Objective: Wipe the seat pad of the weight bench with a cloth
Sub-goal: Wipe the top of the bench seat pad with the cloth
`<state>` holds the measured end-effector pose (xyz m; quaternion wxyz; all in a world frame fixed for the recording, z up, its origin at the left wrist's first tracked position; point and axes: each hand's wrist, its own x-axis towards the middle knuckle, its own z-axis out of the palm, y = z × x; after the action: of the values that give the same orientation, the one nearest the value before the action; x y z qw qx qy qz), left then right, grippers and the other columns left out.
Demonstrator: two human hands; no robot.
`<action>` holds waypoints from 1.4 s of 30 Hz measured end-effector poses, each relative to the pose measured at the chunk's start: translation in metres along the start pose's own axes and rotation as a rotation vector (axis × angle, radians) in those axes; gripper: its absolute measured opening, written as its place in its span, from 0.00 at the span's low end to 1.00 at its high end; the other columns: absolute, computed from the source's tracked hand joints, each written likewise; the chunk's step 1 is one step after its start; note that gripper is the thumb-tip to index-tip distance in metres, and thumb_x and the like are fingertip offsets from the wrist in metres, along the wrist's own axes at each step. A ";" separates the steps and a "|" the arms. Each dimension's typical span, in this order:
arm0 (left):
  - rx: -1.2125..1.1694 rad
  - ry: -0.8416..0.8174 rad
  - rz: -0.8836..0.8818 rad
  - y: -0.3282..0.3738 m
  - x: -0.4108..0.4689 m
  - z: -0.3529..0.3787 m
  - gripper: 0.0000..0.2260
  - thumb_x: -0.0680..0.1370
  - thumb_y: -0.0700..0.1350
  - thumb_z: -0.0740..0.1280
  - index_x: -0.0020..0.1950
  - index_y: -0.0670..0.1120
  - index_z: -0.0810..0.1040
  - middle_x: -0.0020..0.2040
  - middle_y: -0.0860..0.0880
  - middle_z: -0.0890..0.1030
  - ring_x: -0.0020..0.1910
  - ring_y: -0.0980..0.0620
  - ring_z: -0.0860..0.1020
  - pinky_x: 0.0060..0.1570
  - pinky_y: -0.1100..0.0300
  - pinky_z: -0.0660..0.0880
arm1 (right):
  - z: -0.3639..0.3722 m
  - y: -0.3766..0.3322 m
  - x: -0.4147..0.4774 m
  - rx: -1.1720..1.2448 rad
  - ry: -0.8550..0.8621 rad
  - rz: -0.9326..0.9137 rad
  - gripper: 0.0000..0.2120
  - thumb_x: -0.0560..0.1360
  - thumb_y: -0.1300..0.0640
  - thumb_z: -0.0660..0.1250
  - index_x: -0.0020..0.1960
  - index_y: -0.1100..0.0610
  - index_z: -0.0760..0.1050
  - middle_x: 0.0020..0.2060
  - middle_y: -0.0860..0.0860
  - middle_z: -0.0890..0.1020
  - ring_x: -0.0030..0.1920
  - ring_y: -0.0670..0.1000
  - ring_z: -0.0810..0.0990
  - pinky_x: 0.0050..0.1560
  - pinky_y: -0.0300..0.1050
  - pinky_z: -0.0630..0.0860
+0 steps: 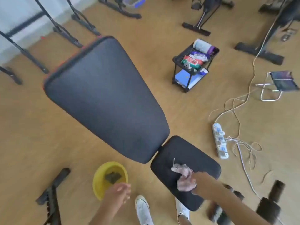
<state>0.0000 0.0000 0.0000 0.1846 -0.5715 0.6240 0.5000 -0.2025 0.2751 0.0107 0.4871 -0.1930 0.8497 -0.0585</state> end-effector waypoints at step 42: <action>-0.146 -0.114 0.071 -0.055 0.243 0.188 0.26 0.71 0.44 0.81 0.68 0.45 0.81 0.52 0.49 0.87 0.51 0.49 0.86 0.45 0.50 0.86 | 0.124 0.056 0.270 0.228 0.935 -0.125 0.22 0.78 0.73 0.58 0.66 0.59 0.79 0.68 0.55 0.78 0.73 0.54 0.71 0.74 0.54 0.68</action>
<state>-0.0825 0.0375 -0.2985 0.1598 -0.5314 0.5943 0.5821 -0.2334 0.2334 -0.2869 0.0665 -0.1421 0.9525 -0.2609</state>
